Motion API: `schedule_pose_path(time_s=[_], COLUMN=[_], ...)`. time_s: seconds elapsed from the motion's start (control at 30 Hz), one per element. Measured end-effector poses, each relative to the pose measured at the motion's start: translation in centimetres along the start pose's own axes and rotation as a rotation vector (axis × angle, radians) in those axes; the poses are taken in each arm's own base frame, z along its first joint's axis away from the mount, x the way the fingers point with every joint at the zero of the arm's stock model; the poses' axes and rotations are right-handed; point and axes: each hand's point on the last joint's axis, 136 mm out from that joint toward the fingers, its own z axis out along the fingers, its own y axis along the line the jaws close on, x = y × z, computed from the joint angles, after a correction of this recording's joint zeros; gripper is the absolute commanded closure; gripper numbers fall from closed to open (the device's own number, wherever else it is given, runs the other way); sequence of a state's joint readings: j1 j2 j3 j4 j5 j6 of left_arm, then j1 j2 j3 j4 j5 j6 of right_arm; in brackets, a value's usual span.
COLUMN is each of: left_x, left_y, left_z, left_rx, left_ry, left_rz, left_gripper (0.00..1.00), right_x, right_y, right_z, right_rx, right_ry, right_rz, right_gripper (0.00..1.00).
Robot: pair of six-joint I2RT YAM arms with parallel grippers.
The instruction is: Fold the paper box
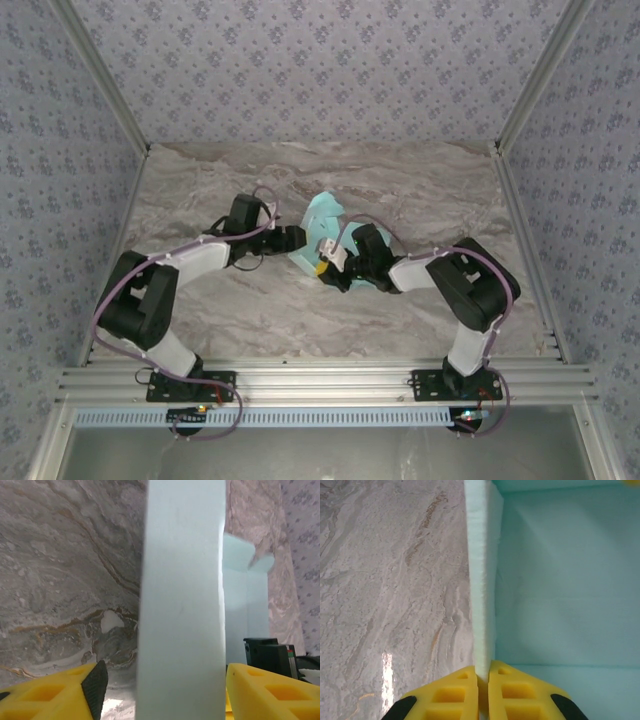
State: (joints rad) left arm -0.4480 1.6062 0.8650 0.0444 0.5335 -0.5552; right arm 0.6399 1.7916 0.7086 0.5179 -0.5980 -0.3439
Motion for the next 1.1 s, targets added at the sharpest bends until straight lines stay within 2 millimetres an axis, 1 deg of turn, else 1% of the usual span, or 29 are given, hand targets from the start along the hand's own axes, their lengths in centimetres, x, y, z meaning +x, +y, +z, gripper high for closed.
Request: schedule_pose_path(time_s=[0.07,0.17,0.27,0.37,0.47,0.53,0.73,0.87,0.97,1.03,1.1], left_x=[0.9,1.6,2.3,3.1,3.4,3.6,4.2,4.3,4.3,4.3,4.3], left_y=[-0.3,-0.2,0.3,0.0,-0.5,-0.5,-0.4,0.0,0.1,0.0,0.0], left_z=[0.3,0.8,1.1,1.3,1.4,1.4,1.4,1.3,1.3,1.3,1.3], left_rx=[-0.005,-0.016,-0.035,-0.043,-0.05,-0.062,-0.076,-0.1,-0.104,-0.102,-0.1], left_ry=[0.028,0.049,0.075,0.107,0.129,0.139,0.162,0.167,0.166,0.164,0.163], left_rz=[0.022,0.045,0.057,0.09,0.136,0.155,0.174,0.168,0.165,0.157,0.143], left_gripper=[0.4,0.41,0.41,0.42,0.42,0.42,0.42,0.42,0.42,0.42,0.41], right_x=[-0.3,-0.3,-0.2,-0.2,-0.1,-0.1,-0.9,-1.9,-2.3,-2.5,-2.4], right_y=[0.1,0.2,0.2,0.2,0.4,0.5,0.3,-0.1,-0.2,-0.1,0.0], right_z=[0.4,0.7,1.0,1.2,1.3,1.3,1.2,1.2,1.3,1.5,1.8], right_rx=[-0.005,-0.012,-0.02,-0.03,-0.042,-0.048,-0.044,-0.015,0.001,0.003,0.006], right_ry=[-0.01,-0.013,-0.013,-0.014,-0.013,-0.016,-0.045,-0.087,-0.106,-0.116,-0.118], right_rz=[-0.003,0.007,0.012,0.014,0.016,0.016,0.016,0.0,-0.012,-0.019,-0.02], right_gripper=[0.87,0.84,0.79,0.74,0.66,0.62,0.54,0.52,0.54,0.58,0.67])
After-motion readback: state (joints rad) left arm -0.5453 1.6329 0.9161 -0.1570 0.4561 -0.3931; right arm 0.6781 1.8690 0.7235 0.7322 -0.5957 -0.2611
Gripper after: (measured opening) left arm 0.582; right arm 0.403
